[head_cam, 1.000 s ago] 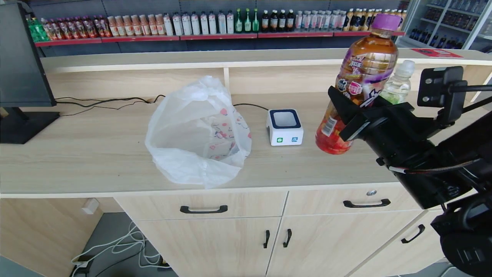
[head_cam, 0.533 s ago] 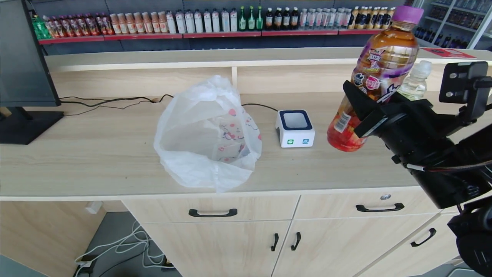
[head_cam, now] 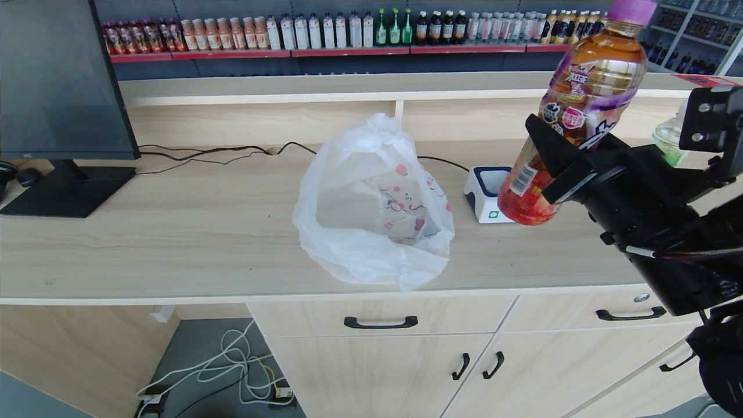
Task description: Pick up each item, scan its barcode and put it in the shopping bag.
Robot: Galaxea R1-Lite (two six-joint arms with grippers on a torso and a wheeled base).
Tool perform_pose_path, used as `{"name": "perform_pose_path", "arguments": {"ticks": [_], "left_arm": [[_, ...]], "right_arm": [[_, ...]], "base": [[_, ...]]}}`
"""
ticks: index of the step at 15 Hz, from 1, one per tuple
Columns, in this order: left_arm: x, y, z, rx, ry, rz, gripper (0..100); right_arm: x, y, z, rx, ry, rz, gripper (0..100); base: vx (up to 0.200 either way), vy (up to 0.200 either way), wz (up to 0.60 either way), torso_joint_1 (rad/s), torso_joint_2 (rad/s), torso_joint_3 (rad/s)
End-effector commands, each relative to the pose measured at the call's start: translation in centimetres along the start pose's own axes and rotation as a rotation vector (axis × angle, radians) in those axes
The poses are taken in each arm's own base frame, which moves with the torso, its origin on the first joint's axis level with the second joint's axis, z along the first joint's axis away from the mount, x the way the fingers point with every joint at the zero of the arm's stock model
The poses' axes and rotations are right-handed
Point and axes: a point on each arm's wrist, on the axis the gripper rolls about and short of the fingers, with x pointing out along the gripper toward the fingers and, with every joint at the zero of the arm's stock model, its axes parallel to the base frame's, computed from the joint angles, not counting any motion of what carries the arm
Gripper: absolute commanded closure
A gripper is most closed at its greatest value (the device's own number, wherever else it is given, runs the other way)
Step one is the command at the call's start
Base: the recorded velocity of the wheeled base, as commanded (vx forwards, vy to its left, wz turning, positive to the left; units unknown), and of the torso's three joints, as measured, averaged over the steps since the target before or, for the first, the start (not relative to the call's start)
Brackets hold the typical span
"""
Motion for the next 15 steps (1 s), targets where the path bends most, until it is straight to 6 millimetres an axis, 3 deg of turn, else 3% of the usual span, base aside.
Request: {"name": "perform_pose_path", "arguments": {"ticks": [1,11,15], "left_arm": [[0.0,0.0,0.0,0.0,0.0,0.0,0],[0.0,0.0,0.0,0.003,0.0,-0.001,0],[0.0,0.0,0.0,0.003,0.0,-0.001,0]], "right_arm": [[0.11,0.05,-0.33,-0.002,0.008,0.0,100],[0.31,0.15,-1.28,-0.009,0.034,0.004,100],[0.33,0.13,-1.01,-0.011,0.025,0.003,100]], "base": [[0.0,0.2,0.0,0.007,0.01,0.002],[0.0,0.02,0.0,0.0,0.0,0.0],[0.0,0.0,0.6,0.041,-0.08,-0.04]]}}
